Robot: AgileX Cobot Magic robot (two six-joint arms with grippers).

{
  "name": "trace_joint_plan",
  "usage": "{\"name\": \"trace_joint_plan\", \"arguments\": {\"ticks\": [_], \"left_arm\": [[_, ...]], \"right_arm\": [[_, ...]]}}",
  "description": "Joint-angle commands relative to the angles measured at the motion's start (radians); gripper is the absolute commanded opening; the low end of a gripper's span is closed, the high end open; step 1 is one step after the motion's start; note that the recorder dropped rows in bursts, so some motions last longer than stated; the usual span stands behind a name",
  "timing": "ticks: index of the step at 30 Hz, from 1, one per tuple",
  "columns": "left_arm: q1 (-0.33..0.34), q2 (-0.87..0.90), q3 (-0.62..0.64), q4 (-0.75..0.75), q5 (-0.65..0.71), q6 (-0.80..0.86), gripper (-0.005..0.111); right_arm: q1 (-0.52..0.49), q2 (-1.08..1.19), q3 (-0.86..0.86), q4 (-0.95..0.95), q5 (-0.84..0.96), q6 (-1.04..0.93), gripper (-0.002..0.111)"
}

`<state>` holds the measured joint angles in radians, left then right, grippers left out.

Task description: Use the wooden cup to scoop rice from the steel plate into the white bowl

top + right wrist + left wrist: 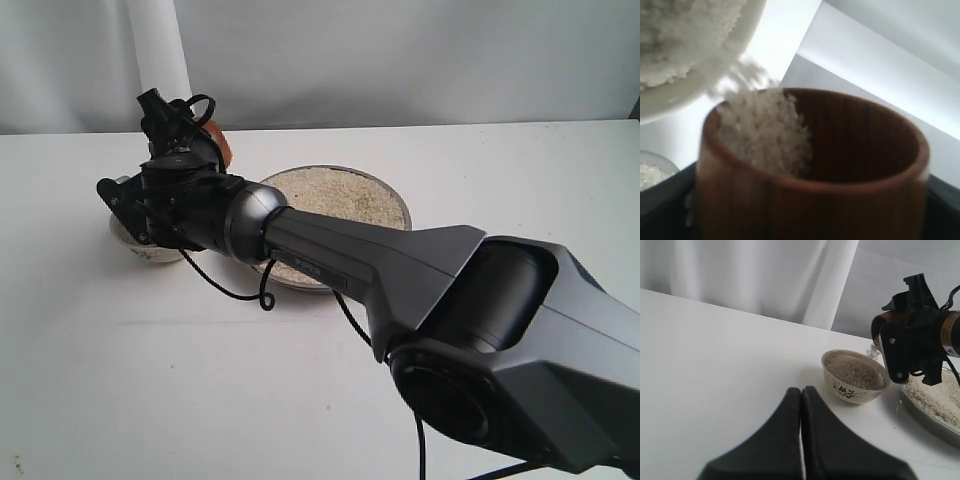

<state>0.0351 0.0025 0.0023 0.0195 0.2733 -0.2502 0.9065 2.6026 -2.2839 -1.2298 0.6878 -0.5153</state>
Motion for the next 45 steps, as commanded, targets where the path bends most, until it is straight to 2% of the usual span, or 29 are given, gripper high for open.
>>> {"name": "trace_joint_plan", "arguments": {"ticks": [1, 11, 20, 36, 45], "left_arm": [[-0.005, -0.003, -0.002, -0.002, -0.008, -0.003, 0.0], [-0.005, -0.003, -0.002, -0.002, -0.008, -0.003, 0.0], [-0.005, -0.003, -0.002, -0.002, -0.008, -0.003, 0.0], [-0.005, -0.003, -0.002, -0.002, -0.008, -0.003, 0.0], [-0.005, -0.003, -0.002, -0.002, -0.008, -0.003, 0.0]], "right_arm": [[0.0, -0.014, -0.009, -0.066, -0.028, -0.009, 0.0], [0.0, -0.014, -0.009, -0.072, -0.032, -0.09, 0.0], [0.014, -0.014, -0.009, -0.178, -0.105, -0.087, 0.0], [0.012, -0.014, -0.009, -0.334, -0.099, -0.107, 0.0], [0.012, -0.014, -0.009, -0.341, -0.099, -0.107, 0.0]]}}
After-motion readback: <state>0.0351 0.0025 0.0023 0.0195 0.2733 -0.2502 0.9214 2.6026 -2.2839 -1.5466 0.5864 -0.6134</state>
